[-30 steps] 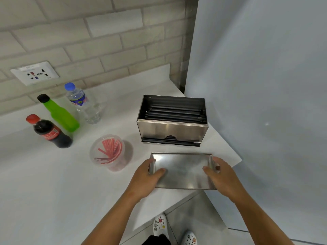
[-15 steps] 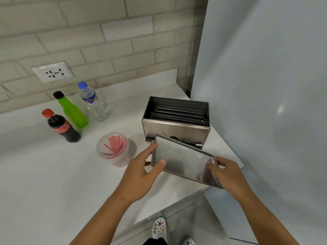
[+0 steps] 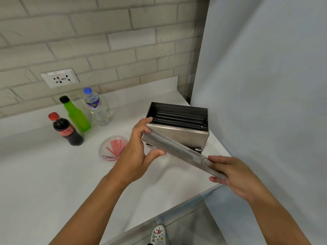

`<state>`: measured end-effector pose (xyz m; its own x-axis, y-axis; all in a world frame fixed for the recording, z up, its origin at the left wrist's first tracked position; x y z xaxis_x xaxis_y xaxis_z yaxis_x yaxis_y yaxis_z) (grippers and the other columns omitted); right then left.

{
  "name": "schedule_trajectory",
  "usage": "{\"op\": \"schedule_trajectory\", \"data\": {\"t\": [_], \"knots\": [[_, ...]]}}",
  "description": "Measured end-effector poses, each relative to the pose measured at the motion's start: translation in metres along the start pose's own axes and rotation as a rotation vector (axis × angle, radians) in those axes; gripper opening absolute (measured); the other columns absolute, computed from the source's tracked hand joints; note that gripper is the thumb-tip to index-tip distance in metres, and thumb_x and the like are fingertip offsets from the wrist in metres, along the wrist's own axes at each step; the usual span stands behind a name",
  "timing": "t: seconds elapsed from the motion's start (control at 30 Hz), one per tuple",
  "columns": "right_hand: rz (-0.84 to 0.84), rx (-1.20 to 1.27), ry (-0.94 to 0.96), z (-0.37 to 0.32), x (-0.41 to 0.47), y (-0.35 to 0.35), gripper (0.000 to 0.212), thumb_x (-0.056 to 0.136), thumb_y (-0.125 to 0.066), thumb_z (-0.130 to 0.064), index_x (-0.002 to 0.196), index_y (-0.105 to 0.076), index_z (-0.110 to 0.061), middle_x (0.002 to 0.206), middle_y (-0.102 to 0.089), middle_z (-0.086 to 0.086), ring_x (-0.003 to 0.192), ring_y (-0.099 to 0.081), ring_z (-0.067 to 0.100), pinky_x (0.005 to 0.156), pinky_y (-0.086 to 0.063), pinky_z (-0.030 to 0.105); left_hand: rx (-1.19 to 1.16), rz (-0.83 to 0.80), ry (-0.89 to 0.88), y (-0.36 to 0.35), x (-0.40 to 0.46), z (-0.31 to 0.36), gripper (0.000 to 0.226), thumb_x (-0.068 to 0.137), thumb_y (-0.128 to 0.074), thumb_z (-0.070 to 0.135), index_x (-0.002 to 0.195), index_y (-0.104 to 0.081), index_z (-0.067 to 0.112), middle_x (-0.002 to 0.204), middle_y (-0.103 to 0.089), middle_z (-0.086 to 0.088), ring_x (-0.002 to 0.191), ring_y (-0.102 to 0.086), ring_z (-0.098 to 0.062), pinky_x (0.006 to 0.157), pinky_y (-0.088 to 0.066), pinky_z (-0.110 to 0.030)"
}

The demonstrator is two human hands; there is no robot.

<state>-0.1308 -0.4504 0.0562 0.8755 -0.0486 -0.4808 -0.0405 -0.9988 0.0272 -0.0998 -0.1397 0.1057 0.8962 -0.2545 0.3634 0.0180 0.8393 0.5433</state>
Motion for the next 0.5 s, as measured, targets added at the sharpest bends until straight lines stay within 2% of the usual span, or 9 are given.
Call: {"op": "schedule_trajectory", "data": {"t": [0.07,0.13,0.2,0.23,0.27,0.33,0.4,0.47,0.5], "knots": [[0.020,0.126,0.039,-0.009,-0.004,0.001,0.019,0.098,-0.070,-0.013,0.092,-0.088,-0.017,0.101,-0.083,0.007,0.082,-0.082,0.024,0.068,-0.065,0.035,-0.046,0.092,-0.023,0.005,0.010,-0.001,0.063,0.086,-0.077,0.051,0.120,-0.027,0.066,0.145,-0.045,0.026,0.130,-0.045,0.011,0.103,-0.036,-0.005],[0.043,0.202,0.084,-0.017,-0.009,0.003,0.025,0.103,-0.064,-0.024,0.094,-0.087,-0.019,0.101,-0.083,0.005,0.085,-0.081,0.026,0.071,-0.065,0.040,-0.113,0.193,-0.018,0.009,0.019,-0.004,0.060,0.083,-0.076,0.043,0.118,-0.033,0.065,0.130,-0.053,0.025,0.120,-0.055,0.001,0.102,-0.043,-0.016],[0.080,0.219,0.123,-0.023,-0.014,0.005,0.031,0.107,-0.056,-0.024,0.101,-0.086,-0.020,0.105,-0.083,0.006,0.096,-0.080,0.026,0.078,-0.064,0.044,-0.169,0.259,-0.009,0.013,0.028,-0.007,0.053,0.084,-0.076,0.039,0.115,-0.039,0.060,0.115,-0.057,0.025,0.108,-0.059,-0.007,0.097,-0.048,-0.026],[0.096,0.215,0.150,-0.026,-0.017,0.005,0.029,0.109,-0.054,-0.022,0.109,-0.082,-0.018,0.109,-0.082,0.006,0.104,-0.078,0.025,0.083,-0.063,0.045,-0.192,0.281,0.006,0.014,0.031,-0.008,0.049,0.085,-0.076,0.039,0.113,-0.041,0.058,0.109,-0.058,0.027,0.102,-0.060,-0.008,0.092,-0.050,-0.027],[0.110,0.187,0.188,-0.028,-0.020,0.004,0.026,0.108,-0.054,-0.023,0.115,-0.079,-0.018,0.114,-0.081,0.003,0.112,-0.076,0.023,0.089,-0.061,0.044,-0.219,0.296,0.036,0.015,0.035,-0.007,0.045,0.086,-0.076,0.040,0.111,-0.043,0.057,0.103,-0.059,0.030,0.096,-0.061,-0.003,0.087,-0.050,-0.022],[0.100,0.046,0.298,-0.031,-0.022,-0.002,0.022,0.101,-0.063,-0.038,0.114,-0.077,-0.028,0.125,-0.076,-0.012,0.119,-0.071,0.010,0.095,-0.056,0.034,-0.276,0.319,0.115,0.014,0.043,-0.006,0.037,0.085,-0.076,0.043,0.107,-0.048,0.053,0.098,-0.065,0.036,0.089,-0.063,0.009,0.078,-0.049,-0.010],[0.105,-0.103,0.389,-0.035,-0.023,-0.013,0.032,0.089,-0.072,-0.047,0.118,-0.072,-0.034,0.128,-0.074,-0.016,0.117,-0.069,0.001,0.096,-0.052,0.025,-0.281,0.335,0.183,0.012,0.051,-0.008,0.036,0.083,-0.075,0.049,0.109,-0.050,0.045,0.097,-0.066,0.041,0.086,-0.063,0.014,0.074,-0.048,-0.006],[0.187,-0.122,0.458,-0.041,-0.017,-0.024,0.028,0.091,-0.078,-0.032,0.117,-0.067,-0.032,0.119,-0.077,-0.010,0.111,-0.072,0.003,0.090,-0.055,0.018,-0.267,0.334,0.235,0.011,0.060,-0.012,0.041,0.084,-0.073,0.055,0.114,-0.052,0.036,0.097,-0.066,0.040,0.084,-0.062,0.018,0.070,-0.046,-0.002],[0.244,-0.141,0.506,-0.044,-0.014,-0.028,0.023,0.093,-0.078,-0.026,0.112,-0.065,-0.031,0.111,-0.078,-0.010,0.105,-0.074,0.003,0.084,-0.056,0.015,-0.257,0.330,0.272,0.010,0.065,-0.014,0.048,0.084,-0.072,0.058,0.119,-0.053,0.031,0.098,-0.068,0.033,0.082,-0.062,0.020,0.067,-0.046,-0.002]]}}
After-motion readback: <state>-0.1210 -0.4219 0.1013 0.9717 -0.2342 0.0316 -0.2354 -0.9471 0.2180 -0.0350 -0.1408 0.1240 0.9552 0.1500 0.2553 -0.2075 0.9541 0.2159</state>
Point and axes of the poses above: each hand's wrist, its own x-axis towards the middle knuckle, its own y-axis out of the back of the hand, z = x × y, the point moved 1 cm from there along x, towards the middle knuckle
